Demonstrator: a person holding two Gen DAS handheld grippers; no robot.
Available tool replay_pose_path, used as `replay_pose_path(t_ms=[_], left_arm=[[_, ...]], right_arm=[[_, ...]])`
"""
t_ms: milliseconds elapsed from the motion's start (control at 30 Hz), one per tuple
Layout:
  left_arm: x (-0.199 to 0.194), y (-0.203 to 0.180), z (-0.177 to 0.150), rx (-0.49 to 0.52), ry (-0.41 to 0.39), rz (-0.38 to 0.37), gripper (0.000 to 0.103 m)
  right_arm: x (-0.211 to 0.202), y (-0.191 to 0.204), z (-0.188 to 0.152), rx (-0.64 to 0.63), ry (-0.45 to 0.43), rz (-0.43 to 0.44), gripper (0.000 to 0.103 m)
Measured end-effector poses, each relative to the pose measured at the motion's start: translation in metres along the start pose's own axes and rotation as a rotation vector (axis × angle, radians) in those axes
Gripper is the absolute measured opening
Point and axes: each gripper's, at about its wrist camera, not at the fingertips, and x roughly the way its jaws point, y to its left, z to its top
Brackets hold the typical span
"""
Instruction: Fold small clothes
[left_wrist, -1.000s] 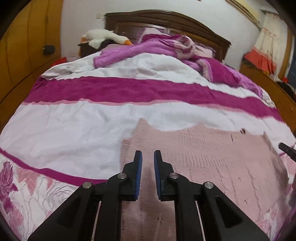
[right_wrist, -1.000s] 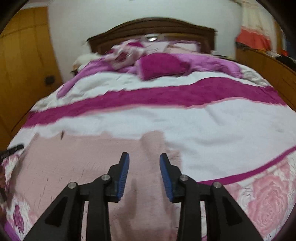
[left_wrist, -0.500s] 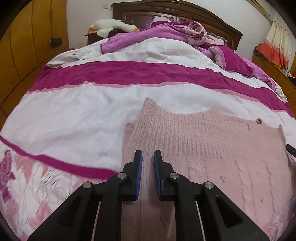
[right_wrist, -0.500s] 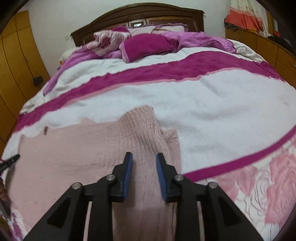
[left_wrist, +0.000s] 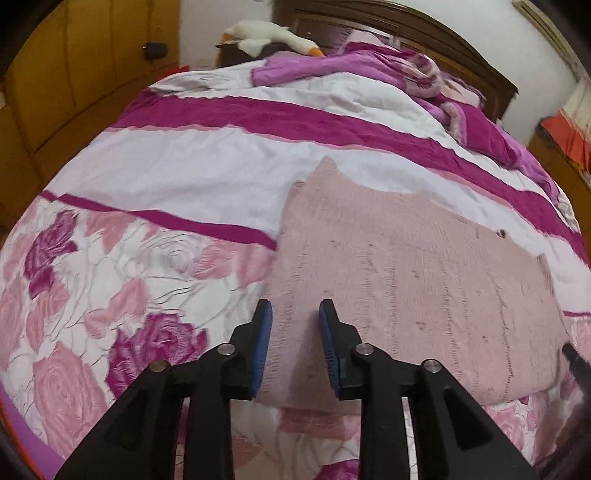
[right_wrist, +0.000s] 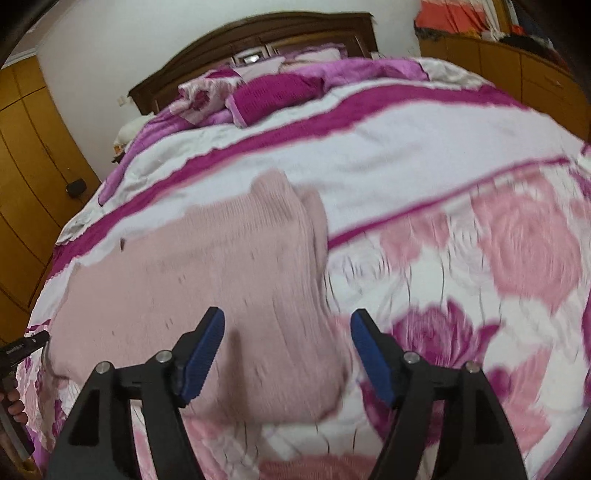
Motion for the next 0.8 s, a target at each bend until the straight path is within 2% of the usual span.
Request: replay_pose_path(t_ms=[67, 167, 233, 333, 633, 800], left_arm=[[0.001, 0.006, -0.003, -0.010, -0.015, 0.037, 0.008], [0.009, 0.018, -0.008, -0.048, -0.019, 0.014, 0.013], [0.015, 0.023, -0.010, -0.069, -0.021, 0.005, 0.015], [0.022, 0.029, -0.013, -0.082, -0.021, 0.013, 0.017], [0.027, 0.036, -0.012, -0.104, -0.018, -0.018, 0.018], [0.027, 0.039, -0.012, -0.114, -0.015, -0.035, 0.018]], right_arm=[[0.006, -0.003, -0.008, 0.012, 0.023, -0.009, 0.074], [0.013, -0.002, -0.014, 0.002, 0.027, -0.020, 0.077], [0.017, -0.001, -0.017, -0.001, 0.020, -0.018, 0.082], [0.024, -0.001, -0.019, 0.018, 0.004, -0.004, 0.086], [0.027, 0.001, -0.021, 0.028, -0.013, 0.001, 0.086], [0.013, 0.001, -0.030, 0.087, -0.009, -0.022, 0.086]])
